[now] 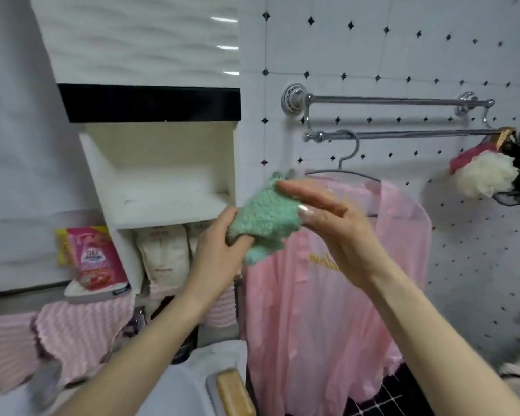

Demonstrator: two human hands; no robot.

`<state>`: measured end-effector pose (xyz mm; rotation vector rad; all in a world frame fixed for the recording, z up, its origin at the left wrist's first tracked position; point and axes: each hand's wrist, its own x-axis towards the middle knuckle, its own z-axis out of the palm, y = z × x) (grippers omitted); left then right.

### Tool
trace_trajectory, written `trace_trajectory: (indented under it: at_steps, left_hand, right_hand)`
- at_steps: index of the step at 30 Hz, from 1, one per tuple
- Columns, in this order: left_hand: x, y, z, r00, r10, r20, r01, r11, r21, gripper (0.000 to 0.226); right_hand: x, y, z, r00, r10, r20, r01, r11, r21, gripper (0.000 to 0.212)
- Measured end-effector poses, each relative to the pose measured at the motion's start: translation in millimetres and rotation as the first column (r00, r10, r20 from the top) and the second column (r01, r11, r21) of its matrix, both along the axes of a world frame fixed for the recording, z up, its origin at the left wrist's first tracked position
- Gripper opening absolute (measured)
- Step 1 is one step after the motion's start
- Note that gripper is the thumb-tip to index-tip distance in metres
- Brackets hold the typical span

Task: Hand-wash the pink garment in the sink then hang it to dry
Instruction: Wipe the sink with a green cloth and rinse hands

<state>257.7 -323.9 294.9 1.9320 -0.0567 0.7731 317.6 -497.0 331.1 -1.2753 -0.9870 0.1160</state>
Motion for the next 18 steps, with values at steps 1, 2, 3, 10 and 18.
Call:
trace_trajectory:
  at_steps: [1, 2, 3, 10, 18]
  left_hand:
    - [-21.6, 5.9, -17.5, 0.999, -0.007, -0.041, 0.002, 0.994, -0.110, 0.019]
    - [-44.0, 11.5, -35.5, 0.996, -0.011, -0.085, -0.008, 0.975, -0.223, 0.022]
    - [-65.4, 16.4, -54.4, 0.991, -0.028, -0.134, -0.019, 0.942, -0.335, 0.028]
    - [-189.4, 88.9, -192.1, 0.849, 0.053, -0.526, -0.355, 0.794, -0.494, 0.014]
    - [-293.0, 213.7, -288.5, 0.519, 0.155, -0.840, -0.631, 0.733, -0.254, 0.008]
  right_hand:
    - [-13.2, 10.0, -20.0, 1.000, 0.015, 0.026, -0.014, 0.997, -0.073, 0.046]
    - [-29.1, 23.0, -42.5, 0.997, 0.051, 0.059, -0.041, 0.985, -0.169, 0.057]
    - [-45.8, 37.4, -66.9, 0.991, 0.086, 0.099, -0.056, 0.960, -0.275, 0.067]
    - [-142.7, 138.0, -233.5, 0.986, 0.141, 0.084, -0.063, 0.798, -0.600, 0.053]
    - [-208.4, 259.4, -354.2, 0.999, -0.011, -0.032, -0.020, 0.560, -0.828, 0.051]
